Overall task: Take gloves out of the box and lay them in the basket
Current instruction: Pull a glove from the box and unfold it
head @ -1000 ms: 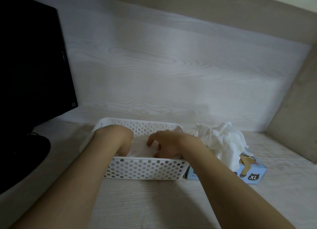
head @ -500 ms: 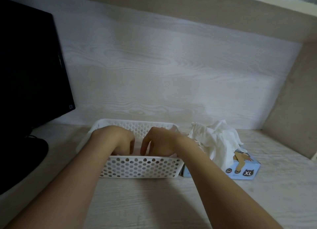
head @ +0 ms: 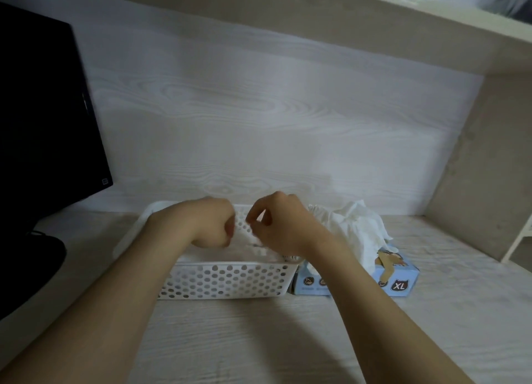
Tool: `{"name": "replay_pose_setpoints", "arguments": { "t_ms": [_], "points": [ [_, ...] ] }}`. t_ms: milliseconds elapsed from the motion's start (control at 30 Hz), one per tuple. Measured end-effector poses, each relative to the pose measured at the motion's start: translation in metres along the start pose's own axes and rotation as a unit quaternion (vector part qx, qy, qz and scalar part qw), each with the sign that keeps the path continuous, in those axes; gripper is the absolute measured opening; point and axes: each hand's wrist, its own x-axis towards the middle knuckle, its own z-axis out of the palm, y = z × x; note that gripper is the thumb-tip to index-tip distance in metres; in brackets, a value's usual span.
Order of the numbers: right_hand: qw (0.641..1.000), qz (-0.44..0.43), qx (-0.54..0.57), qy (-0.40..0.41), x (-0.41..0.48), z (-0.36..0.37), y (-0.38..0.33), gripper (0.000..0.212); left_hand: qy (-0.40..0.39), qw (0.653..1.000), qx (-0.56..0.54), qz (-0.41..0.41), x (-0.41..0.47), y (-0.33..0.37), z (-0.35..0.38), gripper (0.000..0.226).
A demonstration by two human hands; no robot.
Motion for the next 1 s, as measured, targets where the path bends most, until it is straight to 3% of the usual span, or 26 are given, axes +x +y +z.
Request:
{"name": "replay_pose_setpoints", "arguments": {
  "t_ms": [133,300,467,633,767,900,1000],
  "points": [
    [0.977,-0.002,0.0,0.212,-0.022,-0.007,0.018,0.016,0.14,0.983,-0.091,0.07,0.006,0.038,0.008,0.017],
    [0.923,-0.019,-0.091,0.374,-0.05,-0.022,0.047,0.025,0.21,0.952,-0.172,0.143,0.008,0.08,0.033,0.029],
    [0.936,0.018,-0.072,0.345,-0.077,-0.024,0.076,0.04,0.208,0.938,-0.189,0.203,0.007,0.098,0.051,0.046],
    [0.944,0.015,-0.034,0.329,-0.075,-0.018,0.098,0.016,0.203,0.926,-0.236,0.213,0.009,0.101,0.055,0.048],
    [0.926,-0.017,-0.025,0.377,-0.072,-0.017,0.102,0.01,0.201,0.921,-0.255,0.217,0.009,0.101,0.055,0.057],
    [0.899,-0.022,-0.018,0.437,-0.071,-0.014,0.099,0.012,0.155,0.936,-0.238,0.207,0.01,0.099,0.057,0.075],
    [0.876,-0.01,0.026,0.481,-0.072,-0.016,0.094,0.01,0.125,0.946,-0.207,0.215,0.009,0.099,0.056,0.065]
  ]
}}
